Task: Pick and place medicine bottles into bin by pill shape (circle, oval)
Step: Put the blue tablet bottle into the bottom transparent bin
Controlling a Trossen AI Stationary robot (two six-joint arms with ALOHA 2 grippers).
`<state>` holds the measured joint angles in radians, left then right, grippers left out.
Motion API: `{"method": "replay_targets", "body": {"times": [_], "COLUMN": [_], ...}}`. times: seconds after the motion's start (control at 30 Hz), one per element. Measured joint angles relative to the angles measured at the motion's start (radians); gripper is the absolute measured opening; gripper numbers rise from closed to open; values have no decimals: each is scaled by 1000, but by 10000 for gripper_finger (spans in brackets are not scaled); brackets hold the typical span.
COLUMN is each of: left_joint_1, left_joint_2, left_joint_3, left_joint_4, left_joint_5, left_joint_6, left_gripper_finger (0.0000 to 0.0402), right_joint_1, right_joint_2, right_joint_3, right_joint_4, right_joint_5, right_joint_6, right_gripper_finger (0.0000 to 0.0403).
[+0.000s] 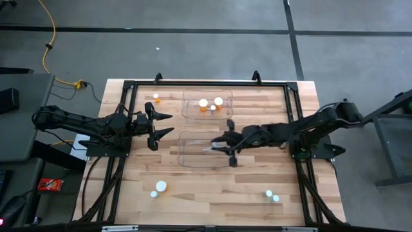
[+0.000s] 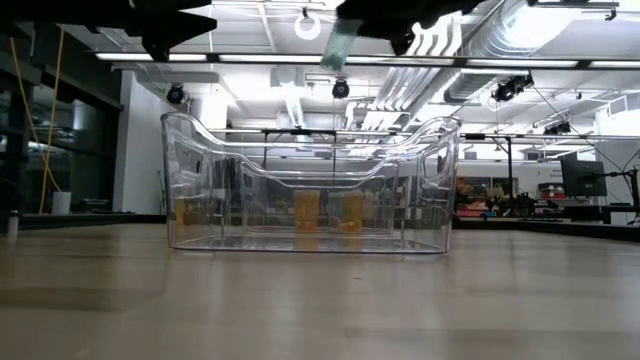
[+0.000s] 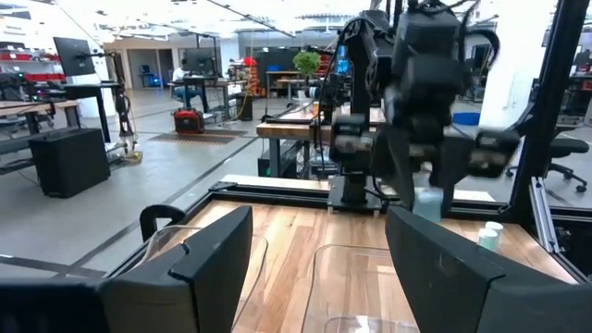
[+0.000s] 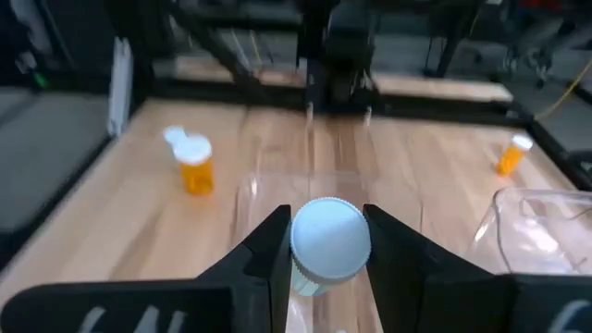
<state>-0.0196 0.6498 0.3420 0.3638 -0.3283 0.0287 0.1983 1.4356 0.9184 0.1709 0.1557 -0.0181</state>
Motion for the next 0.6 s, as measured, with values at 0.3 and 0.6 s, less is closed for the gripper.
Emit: {"method": "replay_targets", "body": {"times": [0.3,0.6], "left_joint_1": [0,0], "left_joint_2": [0,0], "left_joint_3": [0,0], "left_joint_4": [-2,-5], "left_joint_5": [0,0], "left_joint_6": [-2,-9], "left_gripper_finger": [239,239], "right_joint_1": [-34,-117], "right_joint_2": [315,416], "right_joint_3": [333,479], "right_joint_4": [-308,-466], "right_joint_5": [-82,-433], "right_joint_6": [-145,-459], "right_gripper_finger": [95,95]}}
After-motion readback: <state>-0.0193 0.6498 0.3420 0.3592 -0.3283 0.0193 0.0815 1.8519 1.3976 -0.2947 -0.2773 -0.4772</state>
